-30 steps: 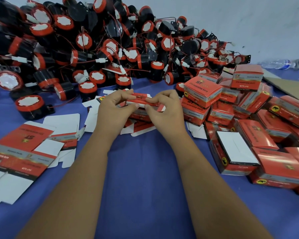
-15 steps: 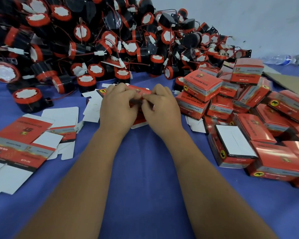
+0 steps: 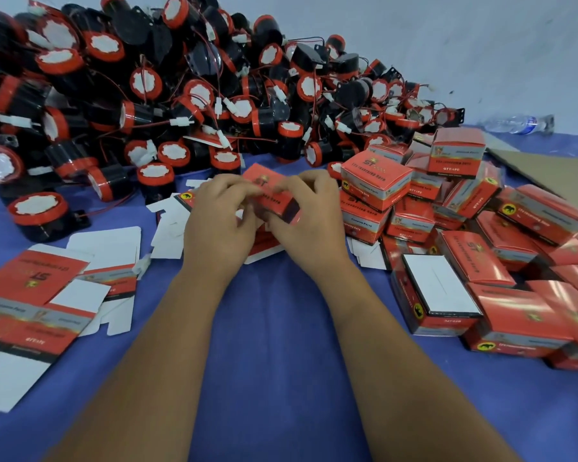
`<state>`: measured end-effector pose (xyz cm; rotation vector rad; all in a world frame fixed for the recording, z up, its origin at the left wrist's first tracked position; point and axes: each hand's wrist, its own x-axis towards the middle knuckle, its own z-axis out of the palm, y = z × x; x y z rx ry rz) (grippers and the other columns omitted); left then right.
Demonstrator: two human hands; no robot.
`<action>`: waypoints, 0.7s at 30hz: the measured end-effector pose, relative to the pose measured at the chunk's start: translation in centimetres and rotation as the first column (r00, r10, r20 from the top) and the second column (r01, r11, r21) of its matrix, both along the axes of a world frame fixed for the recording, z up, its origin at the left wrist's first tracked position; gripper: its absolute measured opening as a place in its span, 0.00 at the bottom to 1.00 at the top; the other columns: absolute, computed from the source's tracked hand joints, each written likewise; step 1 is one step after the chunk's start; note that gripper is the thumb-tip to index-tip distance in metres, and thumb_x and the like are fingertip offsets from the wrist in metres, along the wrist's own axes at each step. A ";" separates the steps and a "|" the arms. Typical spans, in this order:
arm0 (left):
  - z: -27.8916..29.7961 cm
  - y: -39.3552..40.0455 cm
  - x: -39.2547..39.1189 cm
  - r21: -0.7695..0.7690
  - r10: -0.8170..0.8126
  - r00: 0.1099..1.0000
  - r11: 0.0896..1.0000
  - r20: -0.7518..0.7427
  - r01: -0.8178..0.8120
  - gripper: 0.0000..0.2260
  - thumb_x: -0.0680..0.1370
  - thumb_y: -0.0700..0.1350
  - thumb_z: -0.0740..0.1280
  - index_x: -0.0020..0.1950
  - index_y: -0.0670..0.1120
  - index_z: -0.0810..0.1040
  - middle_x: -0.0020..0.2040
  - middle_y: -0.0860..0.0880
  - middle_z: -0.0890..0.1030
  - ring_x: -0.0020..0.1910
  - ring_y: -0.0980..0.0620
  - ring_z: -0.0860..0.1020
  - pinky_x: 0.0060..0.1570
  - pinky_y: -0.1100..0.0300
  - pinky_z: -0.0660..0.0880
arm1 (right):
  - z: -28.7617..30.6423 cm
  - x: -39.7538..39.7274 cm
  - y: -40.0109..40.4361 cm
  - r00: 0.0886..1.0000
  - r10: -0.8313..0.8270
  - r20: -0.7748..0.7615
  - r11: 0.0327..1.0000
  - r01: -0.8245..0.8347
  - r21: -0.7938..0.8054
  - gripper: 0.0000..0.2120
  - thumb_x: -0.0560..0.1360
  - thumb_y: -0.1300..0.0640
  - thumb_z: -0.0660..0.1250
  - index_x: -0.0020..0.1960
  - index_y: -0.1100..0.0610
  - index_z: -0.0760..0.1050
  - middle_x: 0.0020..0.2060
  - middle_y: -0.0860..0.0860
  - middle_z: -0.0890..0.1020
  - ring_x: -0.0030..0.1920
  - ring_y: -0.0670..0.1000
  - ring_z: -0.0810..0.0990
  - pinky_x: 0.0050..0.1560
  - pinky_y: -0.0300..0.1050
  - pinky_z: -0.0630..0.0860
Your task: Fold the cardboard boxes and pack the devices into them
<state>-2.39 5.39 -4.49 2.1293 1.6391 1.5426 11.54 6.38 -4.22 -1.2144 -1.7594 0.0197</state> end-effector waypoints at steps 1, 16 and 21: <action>0.0 0.0 0.1 0.029 0.006 1.000 1.000 0.008 -0.007 0.14 0.75 0.33 0.65 0.57 0.43 0.82 0.59 0.47 0.79 0.59 0.47 0.73 0.57 0.75 0.61 | 0.4 0.0 0.1 0.999 -0.044 0.028 0.995 0.041 0.088 0.14 0.71 0.55 0.76 0.55 0.56 0.81 0.52 0.55 0.74 0.54 0.55 0.72 0.50 0.42 0.70; -0.9 0.9 0.0 -0.462 0.342 0.882 0.756 -0.324 -0.463 0.47 0.70 0.70 0.67 0.80 0.53 0.48 0.80 0.38 0.55 0.80 0.39 0.51 0.73 0.34 0.48 | 6.4 2.8 1.8 0.877 -0.481 -0.008 0.854 0.471 0.223 0.17 0.72 0.62 0.63 0.60 0.60 0.78 0.62 0.61 0.73 0.63 0.60 0.71 0.59 0.48 0.66; -0.9 0.4 -0.3 -0.424 0.309 0.893 0.796 -0.328 -0.431 0.39 0.72 0.67 0.62 0.79 0.51 0.57 0.76 0.41 0.66 0.76 0.39 0.61 0.73 0.33 0.50 | 0.3 -2.4 0.7 0.990 -0.076 0.119 0.928 0.114 -0.354 0.13 0.79 0.58 0.61 0.60 0.58 0.77 0.58 0.57 0.77 0.59 0.58 0.73 0.58 0.52 0.70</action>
